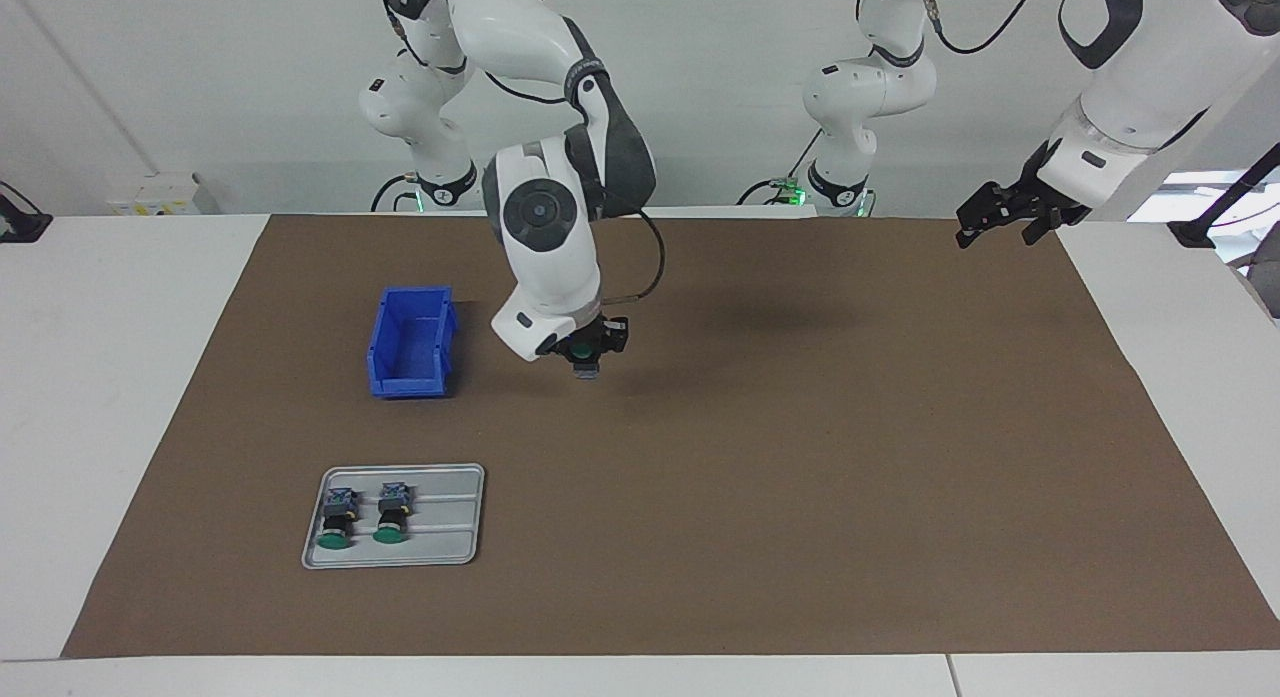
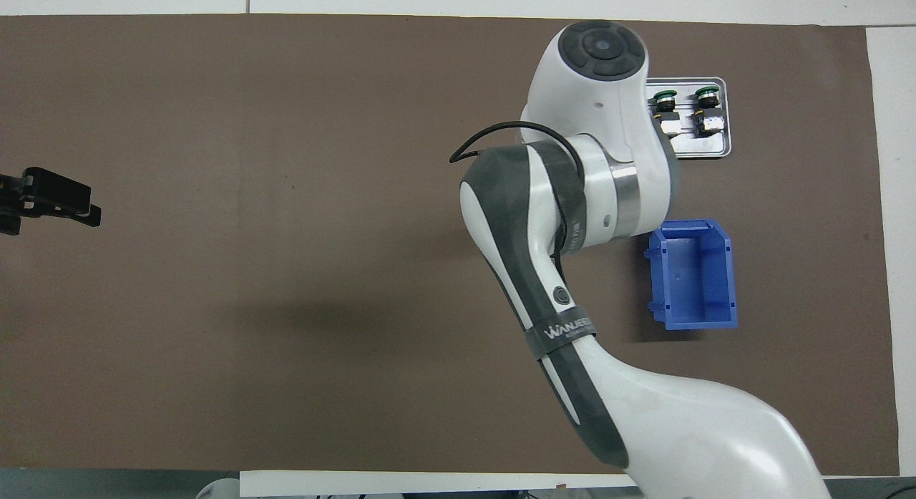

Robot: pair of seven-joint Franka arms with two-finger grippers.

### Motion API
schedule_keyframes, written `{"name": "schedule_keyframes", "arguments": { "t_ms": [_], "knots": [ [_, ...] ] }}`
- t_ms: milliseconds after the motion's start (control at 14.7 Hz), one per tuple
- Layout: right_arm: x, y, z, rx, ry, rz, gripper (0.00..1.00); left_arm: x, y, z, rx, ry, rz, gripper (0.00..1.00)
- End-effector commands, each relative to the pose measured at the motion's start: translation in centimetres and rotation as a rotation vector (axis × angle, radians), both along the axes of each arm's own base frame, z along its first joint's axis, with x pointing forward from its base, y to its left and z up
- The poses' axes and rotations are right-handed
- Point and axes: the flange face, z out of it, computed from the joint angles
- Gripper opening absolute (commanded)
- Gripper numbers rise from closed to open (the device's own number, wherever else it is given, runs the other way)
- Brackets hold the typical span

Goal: Place and press button with both arms
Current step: 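Carry the green button piece to the blue bin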

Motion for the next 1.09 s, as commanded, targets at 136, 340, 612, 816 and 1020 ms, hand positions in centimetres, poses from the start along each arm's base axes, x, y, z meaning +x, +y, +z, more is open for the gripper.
{"name": "schedule_keyframes", "arguments": {
  "t_ms": [136, 340, 612, 816, 1020],
  "knots": [
    [-1.2, -7.4, 3.9, -0.12, 0.067, -0.024, 0.22, -0.7, 0.2, 0.2, -0.003, -0.019, 0.002, 1.0],
    [-2.3, -12.8, 4.6, -0.169, 0.126, -0.061, 0.22, -0.7, 0.3, 0.2, -0.005, -0.019, 0.003, 1.0],
    [-4.4, -20.4, 4.8, -0.175, 0.139, -0.019, 0.22, -0.7, 0.2, 0.1, -0.004, -0.018, 0.002, 1.0],
    [-6.2, -24.0, 4.8, -0.12, 0.093, 0.008, 0.24, -0.7, 0.3, 0.2, -0.005, -0.019, 0.003, 1.0],
    [-7.0, -23.8, 6.0, -0.103, 0.093, 0.015, 0.24, -0.7, 0.2, 0.2, -0.005, -0.019, 0.002, 1.0]
  ]
}}
